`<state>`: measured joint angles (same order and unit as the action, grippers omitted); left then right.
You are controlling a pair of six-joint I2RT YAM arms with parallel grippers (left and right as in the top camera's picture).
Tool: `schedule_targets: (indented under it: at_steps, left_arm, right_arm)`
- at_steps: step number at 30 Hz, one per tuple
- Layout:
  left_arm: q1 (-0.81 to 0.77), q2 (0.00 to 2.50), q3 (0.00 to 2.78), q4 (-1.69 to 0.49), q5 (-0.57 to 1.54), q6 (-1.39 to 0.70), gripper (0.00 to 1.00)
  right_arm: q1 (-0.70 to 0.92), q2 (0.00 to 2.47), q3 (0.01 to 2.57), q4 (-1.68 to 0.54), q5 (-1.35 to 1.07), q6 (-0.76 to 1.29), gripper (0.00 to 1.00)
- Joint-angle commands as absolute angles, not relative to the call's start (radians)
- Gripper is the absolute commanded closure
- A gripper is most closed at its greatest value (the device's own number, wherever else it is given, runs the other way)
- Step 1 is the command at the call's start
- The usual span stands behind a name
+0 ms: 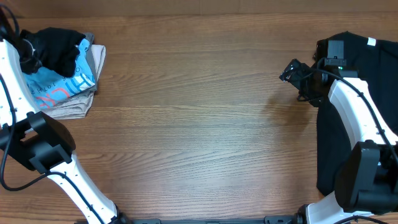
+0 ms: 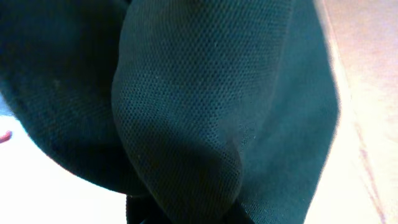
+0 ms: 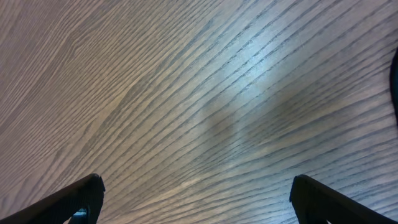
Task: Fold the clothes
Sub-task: 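Lower the black bundle onto the top of the clothes stack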
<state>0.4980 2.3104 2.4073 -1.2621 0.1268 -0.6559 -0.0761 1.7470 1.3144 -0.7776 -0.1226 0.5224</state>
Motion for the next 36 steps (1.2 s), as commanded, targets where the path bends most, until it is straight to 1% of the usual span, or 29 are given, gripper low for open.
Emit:
schedule_targets:
  at_steps: [1,2,3,5,6,8,9,12,13,14,15,16,17,18,19,20,23,29,36]
  left_arm:
    - [0.521,2.294,2.414,-1.301,0.093,-0.659,0.96]
    - [0.523,2.294,2.414,-1.312,0.09,-0.659,0.96]
    - [0.526,2.294,2.414,-1.324,0.09,-0.658,0.84]
    - [0.531,2.294,2.414,-1.345,0.095,-0.656,0.44]
    - [0.533,2.294,2.414,-1.355,0.101,-0.646,0.32]
    - [0.542,2.294,2.421,-1.367,0.141,-0.599,0.19]
    - [0.55,2.293,2.434,-1.379,0.176,-0.579,0.14]
    - [0.569,2.288,2.47,-1.41,0.239,-0.577,0.13]
    - [0.579,2.284,2.489,-1.424,0.259,-0.574,0.13]
    - [0.585,2.283,2.502,-1.435,0.268,-0.572,0.17]
    - [0.591,2.281,2.515,-1.443,0.281,-0.57,0.28]
    - [0.596,2.281,2.524,-1.446,0.299,-0.555,0.42]
    - [0.596,2.281,2.526,-1.445,0.322,-0.527,0.6]
    - [0.596,2.281,2.526,-1.445,0.348,-0.489,0.72]
    - [0.596,2.282,2.522,-1.445,0.364,-0.463,0.83]
    - [0.593,2.283,2.514,-1.445,0.368,-0.44,0.89]
    - [0.57,2.284,2.475,-1.428,0.367,-0.4,0.96]
    - [0.516,2.285,2.348,-1.39,0.374,-0.363,0.96]
    - [0.521,2.285,2.162,-1.275,0.329,-0.381,0.96]
  right_arm:
    - [-0.077,1.744,1.315,-0.772,-0.113,0.516,0.0]
    - [-0.077,1.744,1.315,-0.772,-0.113,0.516,0.0]
    - [-0.077,1.744,1.315,-0.772,-0.113,0.516,0.0]
    - [-0.077,1.744,1.315,-0.772,-0.113,0.516,0.0]
    - [-0.077,1.744,1.315,-0.772,-0.113,0.516,0.0]
    - [-0.077,1.744,1.315,-0.772,-0.113,0.516,0.0]
    - [-0.077,1.744,1.315,-0.772,-0.113,0.516,0.0]
    - [-0.077,1.744,1.315,-0.772,-0.113,0.516,0.0]
    - [-0.077,1.744,1.315,-0.772,-0.113,0.516,0.0]
    - [-0.077,1.744,1.315,-0.772,-0.113,0.516,0.0]
    - [-0.077,1.744,1.315,-0.772,-0.113,0.516,0.0]
    - [-0.077,1.744,1.315,-0.772,-0.113,0.516,0.0]
    - [-0.077,1.744,1.315,-0.772,-0.113,0.516,0.0]
    - [-0.077,1.744,1.315,-0.772,-0.113,0.516,0.0]
    - [-0.077,1.744,1.315,-0.772,-0.113,0.516,0.0]
    - [-0.077,1.744,1.315,-0.772,-0.113,0.516,0.0]
    - [-0.077,1.744,1.315,-0.772,-0.113,0.516,0.0]
    - [-0.077,1.744,1.315,-0.772,-0.113,0.516,0.0]
    - [-0.077,1.744,1.315,-0.772,-0.113,0.516,0.0]
